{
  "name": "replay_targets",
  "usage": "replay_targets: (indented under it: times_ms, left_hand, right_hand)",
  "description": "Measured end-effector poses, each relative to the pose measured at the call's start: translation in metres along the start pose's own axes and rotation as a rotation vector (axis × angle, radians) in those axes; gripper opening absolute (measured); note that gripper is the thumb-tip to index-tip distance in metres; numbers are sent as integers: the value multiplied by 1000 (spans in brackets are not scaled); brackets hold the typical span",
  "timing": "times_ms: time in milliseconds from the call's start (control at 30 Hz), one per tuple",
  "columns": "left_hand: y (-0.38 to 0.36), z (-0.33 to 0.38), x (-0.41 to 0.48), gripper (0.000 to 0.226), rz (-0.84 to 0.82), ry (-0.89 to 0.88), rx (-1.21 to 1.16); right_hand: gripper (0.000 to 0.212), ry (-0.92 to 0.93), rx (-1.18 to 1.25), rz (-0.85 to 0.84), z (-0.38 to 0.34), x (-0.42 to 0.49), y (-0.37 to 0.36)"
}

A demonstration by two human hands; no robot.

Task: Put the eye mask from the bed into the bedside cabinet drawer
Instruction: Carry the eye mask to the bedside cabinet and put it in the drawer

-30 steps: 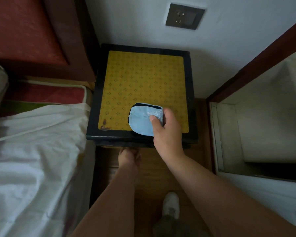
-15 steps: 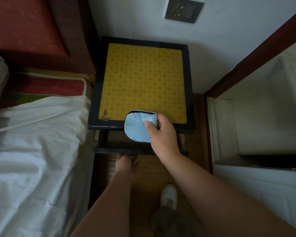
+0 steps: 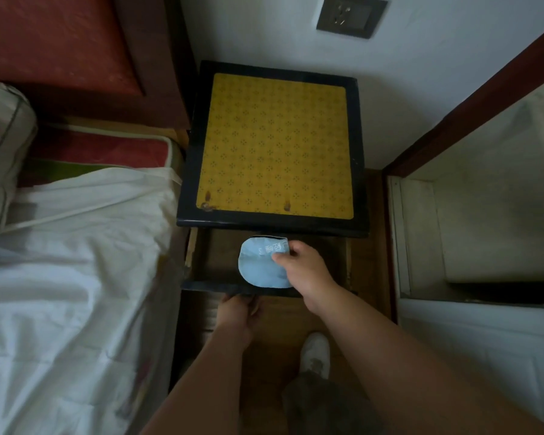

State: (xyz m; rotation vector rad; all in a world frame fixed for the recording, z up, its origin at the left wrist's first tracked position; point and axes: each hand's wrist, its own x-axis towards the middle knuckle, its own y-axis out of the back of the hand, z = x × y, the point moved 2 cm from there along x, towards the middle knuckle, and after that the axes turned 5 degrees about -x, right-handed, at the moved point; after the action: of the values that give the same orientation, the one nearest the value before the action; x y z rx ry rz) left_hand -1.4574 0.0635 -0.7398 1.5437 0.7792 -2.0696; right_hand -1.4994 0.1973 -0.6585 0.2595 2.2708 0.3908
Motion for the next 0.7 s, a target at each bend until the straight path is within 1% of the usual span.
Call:
replay_targets:
  times_ms: [133,233,300,433,533,633,700]
  left_hand:
    - [4,0,2,29,18,11,60]
    - [8,-2,3,26,19,13,71]
    - [10,-2,4,26,19,11,76]
    - [9,-3,6,28,13,-3,88]
    - [8,-3,6,29,14,1,92]
    - [9,-2,5,27,1,9,103]
    - [9,-2,5,27,-2,16,98]
  right_hand:
    - [18,-92,-43,-42,3,14,-6]
    - [14,-105,-123,-40,4,25,-12]
    - [14,-89,-169,-19,7,32,-17]
    - [23,-51,-249,51,13,44,-21]
    - [15,20,-372,125,15,49,-17]
    - [15,87,-510,192,16,47,-16]
    - [14,99,-559,233,16,46,-16]
